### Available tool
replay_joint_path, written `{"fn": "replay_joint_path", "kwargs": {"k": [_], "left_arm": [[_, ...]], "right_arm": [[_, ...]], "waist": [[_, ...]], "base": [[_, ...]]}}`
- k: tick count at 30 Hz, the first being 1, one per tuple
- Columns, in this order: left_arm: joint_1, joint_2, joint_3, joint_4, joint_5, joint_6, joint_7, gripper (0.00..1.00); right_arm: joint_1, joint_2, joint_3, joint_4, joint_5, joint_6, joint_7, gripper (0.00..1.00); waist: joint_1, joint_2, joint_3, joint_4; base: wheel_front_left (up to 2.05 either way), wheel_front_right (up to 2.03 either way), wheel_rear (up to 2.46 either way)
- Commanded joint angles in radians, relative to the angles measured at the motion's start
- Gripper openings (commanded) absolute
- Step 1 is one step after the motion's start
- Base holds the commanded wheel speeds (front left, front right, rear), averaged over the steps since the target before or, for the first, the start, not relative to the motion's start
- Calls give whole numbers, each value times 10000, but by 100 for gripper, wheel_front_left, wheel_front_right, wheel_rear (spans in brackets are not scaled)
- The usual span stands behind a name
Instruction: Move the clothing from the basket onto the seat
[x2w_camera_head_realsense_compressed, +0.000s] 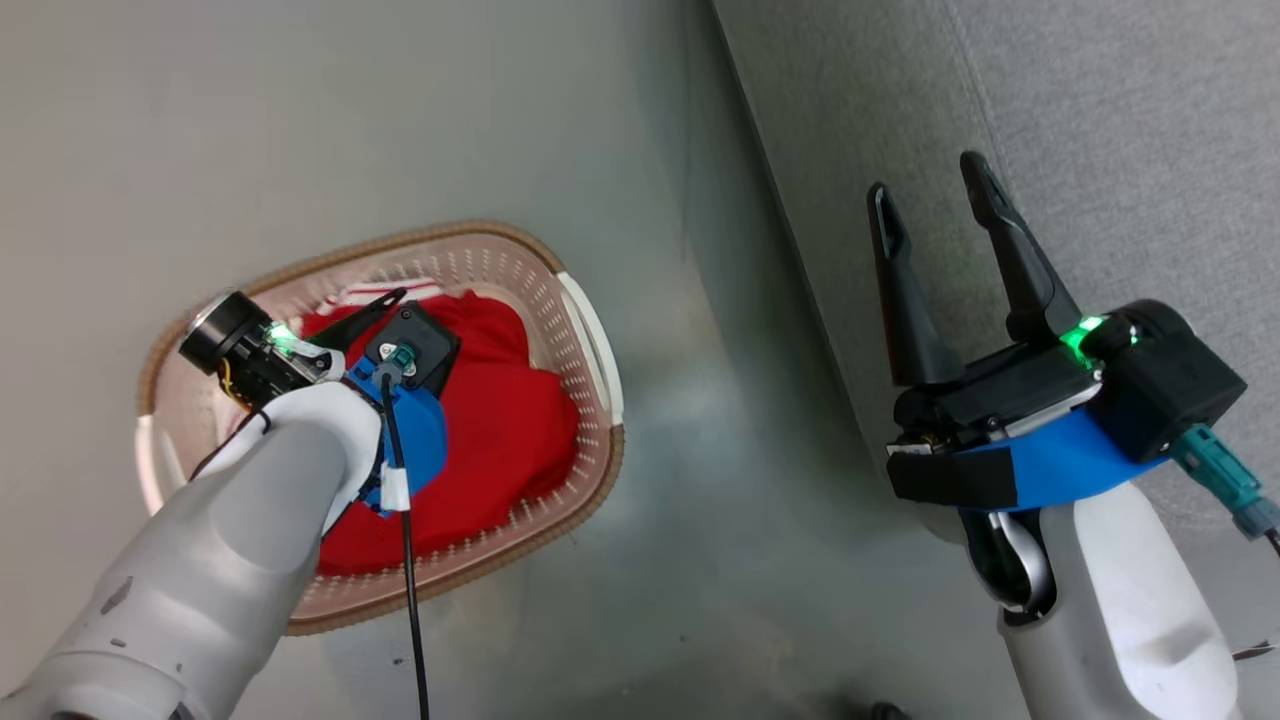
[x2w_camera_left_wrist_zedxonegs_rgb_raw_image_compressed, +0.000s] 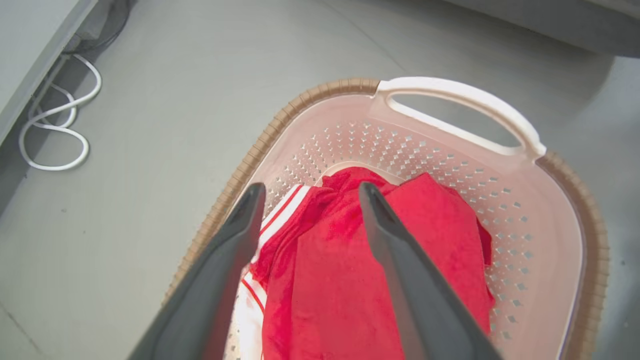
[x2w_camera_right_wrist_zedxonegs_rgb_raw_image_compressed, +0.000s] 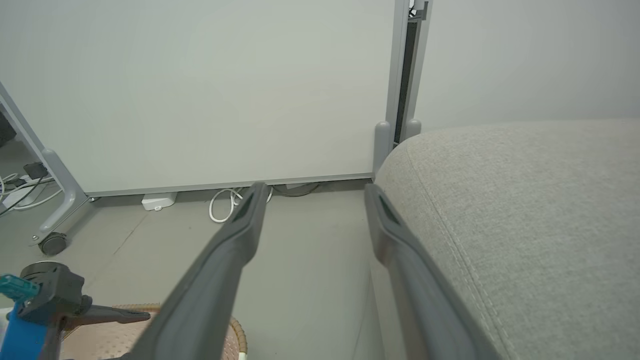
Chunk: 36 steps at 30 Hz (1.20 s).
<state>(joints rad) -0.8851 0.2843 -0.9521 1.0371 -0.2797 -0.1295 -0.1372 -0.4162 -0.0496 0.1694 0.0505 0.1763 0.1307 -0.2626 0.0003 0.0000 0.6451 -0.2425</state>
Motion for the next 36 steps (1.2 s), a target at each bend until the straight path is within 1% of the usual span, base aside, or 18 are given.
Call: {"fn": "replay_joint_path", "kwargs": {"k": [1, 6, 12, 19, 29, 30, 31, 32, 36], "left_arm": [[-286, 89, -302, 111, -193, -11, 148, 100], [-814, 395, -1422, 485, -854, -12, 847, 100], [-1481, 785, -2344, 814, -1517, -12, 1494, 100], [-2208, 1084, -2845, 1054, -2073, -12, 1888, 100], [-2476, 1037, -3182, 1457, -2238, -12, 2573, 100], [-2449, 1030, -3204, 1473, -2209, -12, 2641, 93], [-2460, 1025, -3220, 1447, -2169, -12, 2630, 22], [-2476, 1029, -3237, 1420, -2103, -12, 2587, 0], [-2374, 972, -3275, 1285, -2041, -12, 2380, 0]], "right_arm": [[-212, -16, -3, -109, 62, 1, -35, 100], [-417, -14, -7, -420, 160, 1, -35, 100], [-614, -14, 57, -842, 260, 1, -35, 100], [-716, -14, 122, -1336, 329, 1, -35, 100], [-727, -14, 181, -1838, 368, 1, -35, 100], [-730, -16, 181, -1860, 370, 1, -35, 100], [-739, -14, 179, -1879, 363, 1, -35, 100], [-756, -14, 175, -1908, 366, 1, -35, 100], [-757, -16, 139, -1870, 333, 1, -35, 100]], "waist": [[-3, 0, 557, -299], [-3, 0, 1286, -466], [-3, 0, 2103, -628], [-3, 0, 2927, -746], [-3, 0, 3483, -808], [-3, 0, 3504, -810], [-3, 0, 3520, -806], [-3, 0, 3529, -797], [-3, 0, 3421, -714]], "base": [[0, 0, 0], [0, 0, 0], [0, 0, 0], [0, 0, 0], [0, 0, 0], [0, 0, 0], [0, 0, 0], [0, 0, 0], [0, 0, 0]]}}
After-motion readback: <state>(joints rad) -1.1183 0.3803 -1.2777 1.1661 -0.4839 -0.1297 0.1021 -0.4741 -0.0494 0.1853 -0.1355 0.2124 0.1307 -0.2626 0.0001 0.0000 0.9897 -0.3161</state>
